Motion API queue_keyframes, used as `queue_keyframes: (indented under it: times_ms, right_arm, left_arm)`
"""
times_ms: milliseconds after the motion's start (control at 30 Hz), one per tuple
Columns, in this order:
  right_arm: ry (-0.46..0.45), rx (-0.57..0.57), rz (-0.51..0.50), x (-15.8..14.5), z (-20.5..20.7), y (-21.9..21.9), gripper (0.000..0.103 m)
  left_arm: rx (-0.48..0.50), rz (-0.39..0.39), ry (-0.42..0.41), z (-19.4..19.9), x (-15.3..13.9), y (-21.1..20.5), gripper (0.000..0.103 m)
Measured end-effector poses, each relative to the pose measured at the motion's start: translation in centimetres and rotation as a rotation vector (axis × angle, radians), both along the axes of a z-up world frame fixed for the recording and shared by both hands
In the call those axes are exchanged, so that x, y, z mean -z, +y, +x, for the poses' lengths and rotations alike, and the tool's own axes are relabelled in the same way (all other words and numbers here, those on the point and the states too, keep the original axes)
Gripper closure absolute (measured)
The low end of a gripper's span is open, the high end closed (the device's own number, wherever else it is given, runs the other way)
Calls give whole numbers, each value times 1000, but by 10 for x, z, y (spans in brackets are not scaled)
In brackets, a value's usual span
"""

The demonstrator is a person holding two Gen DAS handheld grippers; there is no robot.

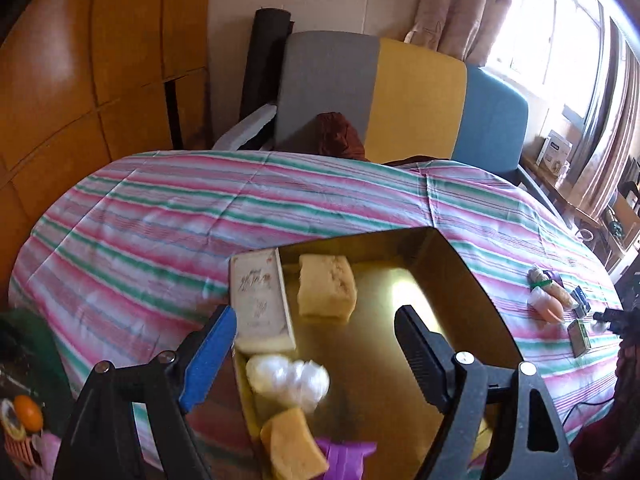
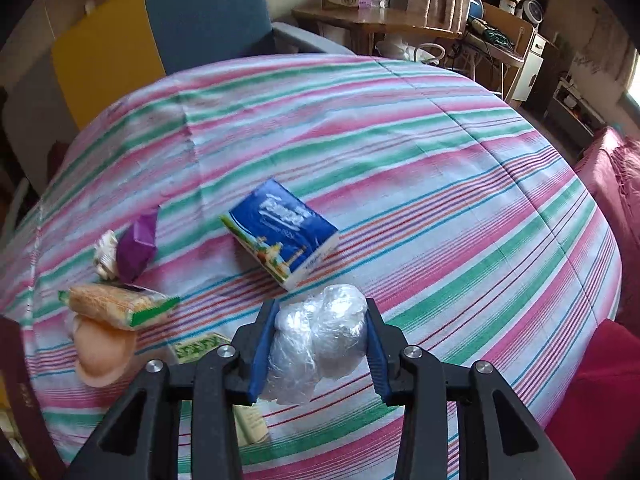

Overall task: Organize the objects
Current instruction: 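Carry the sponge into the gold tray with the left tool while the right tool grasps the plastic bag, then lower the clear plastic bag into the tray and open the right tool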

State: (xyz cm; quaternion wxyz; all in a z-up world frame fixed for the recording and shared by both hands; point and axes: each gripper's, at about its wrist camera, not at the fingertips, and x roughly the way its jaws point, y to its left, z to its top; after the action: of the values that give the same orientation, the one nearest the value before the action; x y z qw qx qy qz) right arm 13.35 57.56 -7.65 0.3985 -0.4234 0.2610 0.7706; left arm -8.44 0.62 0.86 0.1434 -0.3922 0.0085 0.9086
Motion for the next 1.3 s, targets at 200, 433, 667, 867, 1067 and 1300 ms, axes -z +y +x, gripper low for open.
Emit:
queue_keyframes:
  times_ms: [200,433,667,867,1067,1300]
  right_arm:
    - [171,-200,55,-67,-26,-54,61]
    - [275,-659,81,-115,-108,-201,61]
    - [213,-993,-30,-76,-176,-338,61]
    - [122,-1100,-84,-28,-217,-406,61]
    - [60,-1096,-106,3,-250,-437,60]
    - [79,-1104,-185,18,-275,-447,28]
  left_arm:
    - [-49,7,-1,17,6,-15,21]
    - [-62,52,-23,22,14,-27,22]
    - [-82,105,-77,19,23,-45,22]
    - [-126,194,-175,13,38,-76,31]
    - [-145,198,-174,17,45,-88,31]
    - [-142,184,-183,19,49,-86,34]
